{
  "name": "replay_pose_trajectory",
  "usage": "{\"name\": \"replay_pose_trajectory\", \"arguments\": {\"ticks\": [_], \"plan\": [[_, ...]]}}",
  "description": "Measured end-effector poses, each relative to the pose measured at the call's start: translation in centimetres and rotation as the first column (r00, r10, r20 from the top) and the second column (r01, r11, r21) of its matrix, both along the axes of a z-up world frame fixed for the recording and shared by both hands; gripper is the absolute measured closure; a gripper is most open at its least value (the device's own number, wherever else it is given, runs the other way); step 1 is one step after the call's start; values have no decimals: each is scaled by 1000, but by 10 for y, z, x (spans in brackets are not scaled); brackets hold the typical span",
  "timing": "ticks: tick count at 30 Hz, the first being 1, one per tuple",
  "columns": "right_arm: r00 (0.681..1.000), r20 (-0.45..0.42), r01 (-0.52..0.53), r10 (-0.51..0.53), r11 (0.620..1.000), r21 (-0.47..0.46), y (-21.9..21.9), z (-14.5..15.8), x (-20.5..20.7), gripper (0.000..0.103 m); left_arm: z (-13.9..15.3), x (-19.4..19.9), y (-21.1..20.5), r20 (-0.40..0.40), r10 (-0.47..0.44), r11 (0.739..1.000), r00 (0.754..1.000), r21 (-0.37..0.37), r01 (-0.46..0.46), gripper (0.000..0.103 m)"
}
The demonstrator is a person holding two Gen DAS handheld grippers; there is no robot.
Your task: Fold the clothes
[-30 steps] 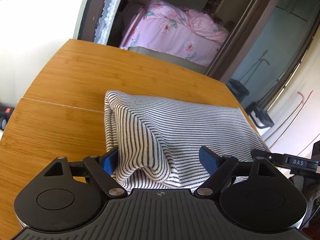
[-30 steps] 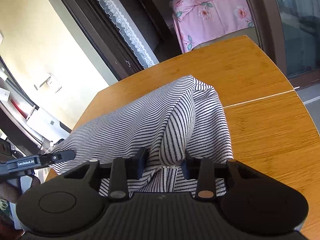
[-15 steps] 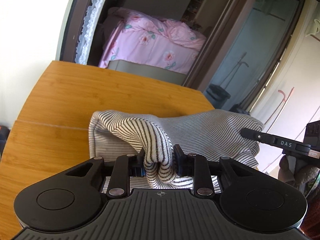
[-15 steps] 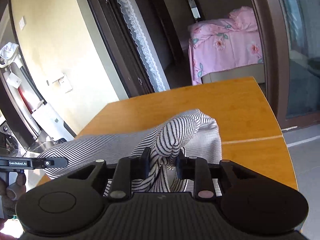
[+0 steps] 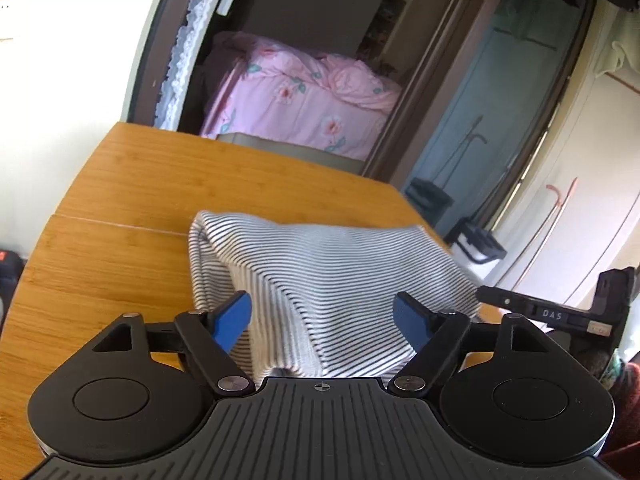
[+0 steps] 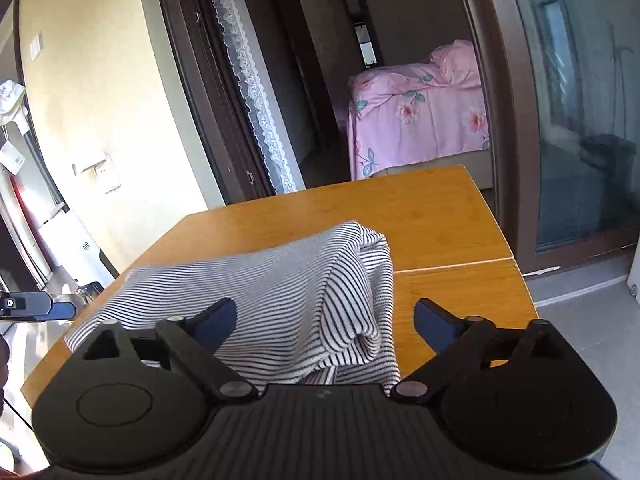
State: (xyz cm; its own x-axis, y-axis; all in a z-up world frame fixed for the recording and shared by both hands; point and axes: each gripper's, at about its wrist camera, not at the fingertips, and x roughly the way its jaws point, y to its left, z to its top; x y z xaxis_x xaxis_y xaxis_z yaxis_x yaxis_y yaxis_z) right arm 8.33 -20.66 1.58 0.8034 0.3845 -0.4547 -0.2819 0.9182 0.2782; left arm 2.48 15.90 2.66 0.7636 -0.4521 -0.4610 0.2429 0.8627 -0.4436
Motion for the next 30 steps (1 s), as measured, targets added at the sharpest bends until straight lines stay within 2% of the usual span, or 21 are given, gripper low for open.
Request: {"name": "replay_pose_trajectory", "arguments": {"ticks": [1,4,6,7,9,11,14,20,24,28,30], "plan": [[1000,6,-7,7,1000,9,1,1,4,0,-1,3,-5,-2,-38,999,999,-37,38,5],[998,-36,45,-46,999,-19,10,-9,19,0,-18,19,-23,-82,-119,990,990,-87,112,4],[993,-98,68,-69,998,-14,11,-21,29,0,-35,27,-33,-148,-129,990,980,-80,119,4],[988,-138,72,-71,997,-4,10,-29,34,0,-40,30,-35,-153,-130,990,980,-78,119,3],[986,-153,63,-61,998,10,9,-30,35,0,-41,33,-34,-142,-140,988,980,-83,129,0],[986,-156,52,-52,999,0,11,-31,34,0,-43,37,-32,-137,-133,989,982,-85,122,0],[987,-157,19,-23,999,-26,19,-32,30,0,-45,45,-30,-109,-102,994,989,-44,98,0],[984,-151,-107,97,992,-62,44,-31,17,0,-45,84,-18,-81,30,999,996,-15,-32,0],[986,-142,-87,83,996,-19,32,-28,17,0,-37,86,-18,-117,68,997,991,-36,-72,0],[993,-113,-20,27,998,63,7,-17,20,0,-32,67,-24,-126,8,999,992,-30,-12,0],[995,-97,21,-20,1000,13,2,-7,31,0,-34,61,-28,-155,-47,998,987,-38,41,0]]}}
